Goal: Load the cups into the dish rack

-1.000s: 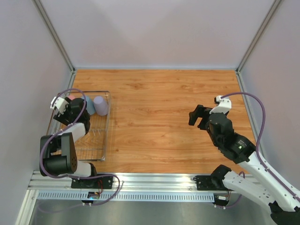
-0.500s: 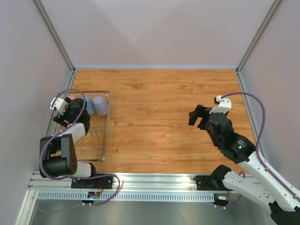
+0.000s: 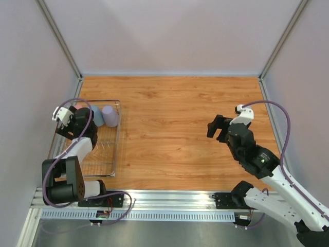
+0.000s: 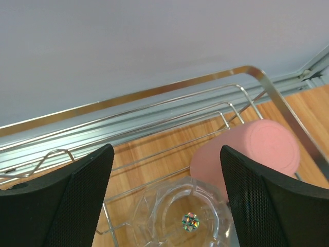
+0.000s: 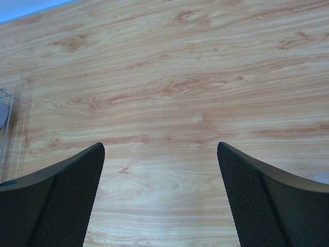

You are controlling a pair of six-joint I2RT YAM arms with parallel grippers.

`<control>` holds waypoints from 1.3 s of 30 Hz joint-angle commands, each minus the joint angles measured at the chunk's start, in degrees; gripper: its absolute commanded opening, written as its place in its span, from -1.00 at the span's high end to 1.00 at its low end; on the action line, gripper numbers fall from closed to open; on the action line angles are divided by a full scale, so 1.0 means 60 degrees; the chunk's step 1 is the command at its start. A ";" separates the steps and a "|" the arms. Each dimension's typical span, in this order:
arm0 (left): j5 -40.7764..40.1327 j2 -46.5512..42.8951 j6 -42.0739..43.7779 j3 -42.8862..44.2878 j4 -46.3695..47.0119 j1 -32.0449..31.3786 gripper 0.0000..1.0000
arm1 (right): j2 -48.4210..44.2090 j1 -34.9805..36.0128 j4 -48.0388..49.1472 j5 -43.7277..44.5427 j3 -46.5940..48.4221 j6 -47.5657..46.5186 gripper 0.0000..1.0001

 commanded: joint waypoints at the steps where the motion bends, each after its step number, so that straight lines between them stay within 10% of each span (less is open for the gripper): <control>1: 0.0052 -0.1006 0.0252 0.0684 -0.0435 0.0053 -0.86 | 0.0395 -0.0130 -0.0764 0.0885 0.0742 0.0711 -0.85; 12: 0.5086 -0.4288 0.2127 0.4478 -0.8135 -0.0078 -0.98 | 0.0909 -0.4446 -0.4881 -0.0139 0.3306 0.1066 -0.90; 21: 0.7022 -0.6193 0.2612 0.5020 -1.0367 -0.1730 -0.97 | 0.0120 -0.8551 -0.6321 -0.1588 0.2357 -0.0018 -0.99; 39: 1.0217 -0.5491 0.2978 0.7775 -1.4075 -0.4165 -1.00 | -0.0438 -0.9007 -0.6158 -0.2247 0.1096 0.2220 -0.77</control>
